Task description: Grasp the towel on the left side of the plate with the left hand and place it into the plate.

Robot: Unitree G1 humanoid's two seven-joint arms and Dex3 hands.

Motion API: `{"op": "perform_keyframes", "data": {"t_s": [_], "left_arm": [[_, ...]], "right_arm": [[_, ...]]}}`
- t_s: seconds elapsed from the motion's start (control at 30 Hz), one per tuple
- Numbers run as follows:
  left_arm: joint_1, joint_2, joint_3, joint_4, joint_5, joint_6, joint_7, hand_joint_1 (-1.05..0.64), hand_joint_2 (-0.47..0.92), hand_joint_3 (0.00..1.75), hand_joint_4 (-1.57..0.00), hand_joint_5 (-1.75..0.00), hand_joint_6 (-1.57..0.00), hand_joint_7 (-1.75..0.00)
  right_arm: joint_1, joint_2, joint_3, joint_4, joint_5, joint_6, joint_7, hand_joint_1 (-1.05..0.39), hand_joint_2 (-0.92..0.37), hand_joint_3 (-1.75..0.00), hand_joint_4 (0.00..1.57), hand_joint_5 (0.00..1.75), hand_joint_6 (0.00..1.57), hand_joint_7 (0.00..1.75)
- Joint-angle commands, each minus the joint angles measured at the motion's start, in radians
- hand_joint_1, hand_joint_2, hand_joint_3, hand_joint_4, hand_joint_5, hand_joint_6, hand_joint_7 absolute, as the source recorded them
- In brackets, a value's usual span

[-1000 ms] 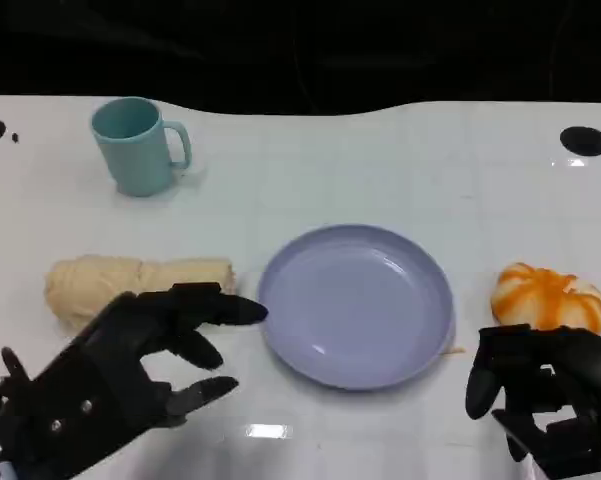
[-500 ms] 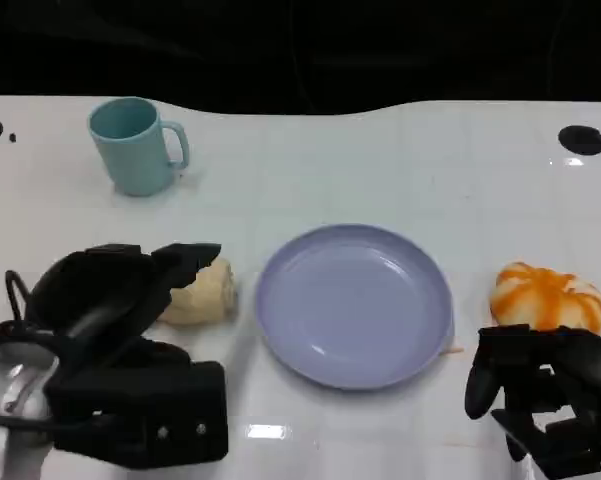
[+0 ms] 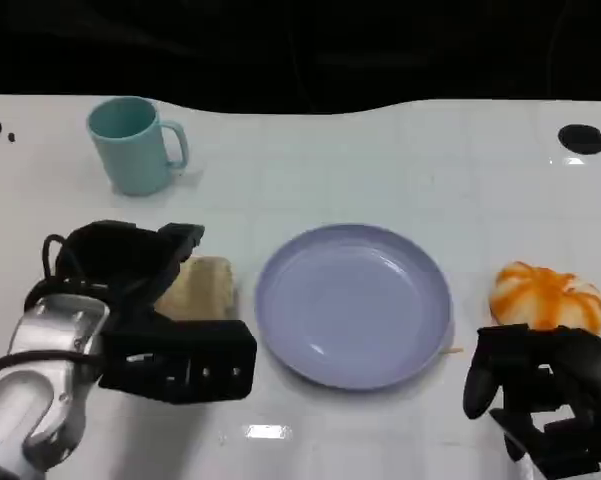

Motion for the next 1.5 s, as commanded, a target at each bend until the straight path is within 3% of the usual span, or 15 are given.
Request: {"op": "perform_keyframes", "data": {"t_s": [0.03, 0.5, 0.63, 0.67, 0.73, 0.8, 0.87, 0.97, 1.0, 1.03, 1.13, 1.23, 1.33, 1.47, 1.5], "left_arm": [[-0.078, -0.013, -0.019, 0.151, -0.002, -0.008, 0.043, -0.56, 0.92, 0.02, -0.38, -0.14, -0.28, -0.01], [-0.276, -0.075, -0.092, 0.688, -0.083, -0.183, 0.173, -0.44, 0.92, 0.04, -0.50, -0.07, -0.39, -0.03], [-0.301, -0.086, -0.104, 0.790, -0.117, -0.238, 0.186, -0.33, 0.92, 0.12, -0.58, -0.09, -0.46, -0.04], [-0.305, -0.087, -0.107, 0.808, -0.122, -0.248, 0.193, -0.31, 0.92, 0.16, -0.70, -0.14, -0.51, -0.05], [-0.302, -0.088, -0.101, 0.837, -0.139, -0.292, 0.262, -0.30, 0.92, 0.18, -0.76, -0.17, -0.53, -0.06], [-0.284, -0.082, -0.085, 0.860, -0.161, -0.366, 0.391, -0.24, 0.92, 0.22, -0.87, -1.11, -1.04, -0.13], [-0.277, -0.074, -0.088, 0.878, -0.163, -0.407, 0.490, -0.24, 0.92, 0.31, -0.82, -1.61, -1.17, -0.27], [-0.274, -0.069, -0.099, 0.900, -0.148, -0.433, 0.615, -0.25, 0.92, 0.38, -0.82, -1.73, -0.71, -1.39], [-0.274, -0.067, -0.104, 0.904, -0.143, -0.435, 0.643, -0.25, 0.92, 0.38, -0.83, -1.74, -0.66, -1.51], [-0.270, -0.067, -0.107, 0.904, -0.135, -0.430, 0.698, -0.25, 0.91, 0.38, -0.83, -1.74, -0.64, -1.57], [-0.261, -0.067, -0.121, 0.907, -0.114, -0.414, 0.815, -0.30, 0.92, 0.20, -0.79, -1.75, -0.65, -1.48], [-0.253, -0.067, -0.113, 0.887, -0.128, -0.404, 0.838, -0.30, 0.92, 0.22, -0.78, -1.75, -0.65, -1.47], [-0.242, -0.064, -0.094, 0.841, -0.146, -0.401, 0.840, -0.24, 0.90, 0.20, -0.79, -1.75, -0.63, -1.60], [-0.236, -0.059, -0.089, 0.773, -0.149, -0.415, 0.878, -0.24, 0.86, 0.23, -0.84, -1.75, -0.71, -1.47], [-0.234, -0.059, -0.088, 0.750, -0.150, -0.418, 0.880, -0.23, 0.85, 0.26, -0.85, -1.75, -0.70, -1.54]], "right_arm": [[0.002, -0.002, -0.002, -0.008, 0.002, -0.007, -0.003, 0.10, -0.64, -1.01, 0.67, 1.70, 0.66, 1.45], [0.006, -0.002, -0.004, -0.011, 0.002, -0.007, -0.004, 0.09, -0.63, -1.02, 0.67, 1.69, 0.66, 1.43], [0.007, -0.003, -0.003, -0.013, 0.001, -0.005, -0.004, 0.09, -0.63, -1.02, 0.67, 1.69, 0.66, 1.43], [0.007, -0.003, -0.003, -0.014, 0.000, -0.005, -0.005, 0.08, -0.63, -1.02, 0.67, 1.69, 0.66, 1.43], [0.007, -0.003, -0.004, -0.017, 0.001, 0.001, -0.005, 0.08, -0.62, -1.02, 0.67, 1.69, 0.66, 1.43], [0.007, -0.004, -0.005, -0.018, 0.002, 0.002, -0.004, 0.08, -0.63, -1.02, 0.67, 1.69, 0.66, 1.43], [0.007, -0.004, -0.005, -0.014, 0.001, -0.003, -0.004, 0.09, -0.63, -1.02, 0.67, 1.69, 0.66, 1.43], [0.005, -0.005, -0.005, -0.014, 0.001, -0.001, -0.003, 0.09, -0.63, -1.02, 0.67, 1.68, 0.66, 1.42], [0.005, -0.004, -0.005, -0.014, 0.002, 0.001, -0.002, 0.09, -0.63, -1.02, 0.67, 1.68, 0.66, 1.42], [0.006, -0.003, -0.006, -0.014, 0.005, 0.001, -0.002, 0.09, -0.63, -1.02, 0.67, 1.68, 0.66, 1.42], [0.006, -0.005, -0.007, -0.015, 0.006, 0.002, 0.000, 0.09, -0.63, -1.02, 0.67, 1.68, 0.66, 1.43], [0.005, -0.008, -0.005, -0.016, 0.002, -0.003, 0.000, 0.09, -0.63, -1.02, 0.67, 1.69, 0.66, 1.43], [0.003, -0.007, -0.005, -0.013, 0.003, -0.002, 0.001, 0.09, -0.63, -1.02, 0.67, 1.68, 0.66, 1.43], [0.003, -0.005, -0.005, -0.010, 0.005, 0.002, 0.001, 0.09, -0.63, -1.02, 0.68, 1.68, 0.66, 1.43], [0.002, -0.006, -0.005, -0.010, 0.004, 0.001, 0.001, 0.09, -0.63, -1.02, 0.68, 1.68, 0.66, 1.43]]}}
